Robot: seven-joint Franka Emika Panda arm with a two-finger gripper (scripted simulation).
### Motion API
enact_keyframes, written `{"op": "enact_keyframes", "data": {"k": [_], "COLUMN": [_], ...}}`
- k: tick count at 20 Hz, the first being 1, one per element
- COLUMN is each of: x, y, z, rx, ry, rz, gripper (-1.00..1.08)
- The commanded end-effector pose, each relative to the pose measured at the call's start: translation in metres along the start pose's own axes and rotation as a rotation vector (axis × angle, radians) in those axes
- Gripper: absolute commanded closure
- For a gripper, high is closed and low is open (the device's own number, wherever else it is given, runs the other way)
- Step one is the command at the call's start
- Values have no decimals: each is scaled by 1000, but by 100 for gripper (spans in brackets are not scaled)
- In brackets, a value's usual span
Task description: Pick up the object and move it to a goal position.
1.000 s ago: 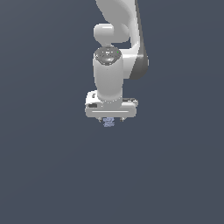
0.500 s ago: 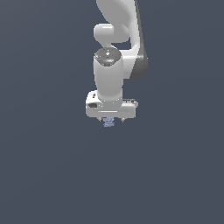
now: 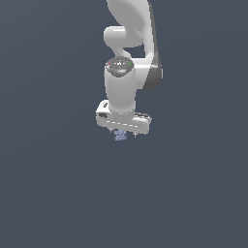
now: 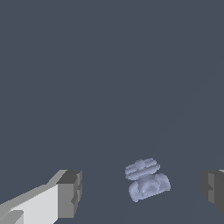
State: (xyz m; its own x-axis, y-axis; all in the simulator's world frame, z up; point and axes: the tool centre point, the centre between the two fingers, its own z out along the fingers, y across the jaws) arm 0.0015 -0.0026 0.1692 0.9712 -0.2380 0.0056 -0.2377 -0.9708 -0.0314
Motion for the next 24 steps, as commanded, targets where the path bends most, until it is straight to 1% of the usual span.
{"op": "enact_keyframes", "data": {"k": [1,24], "x": [-4,-40], "y": [1,18], "z": [5,48], "rx": [-1,-15], "ry": [-1,-2], "rz": [65,704], "gripper": [-92,-92]}}
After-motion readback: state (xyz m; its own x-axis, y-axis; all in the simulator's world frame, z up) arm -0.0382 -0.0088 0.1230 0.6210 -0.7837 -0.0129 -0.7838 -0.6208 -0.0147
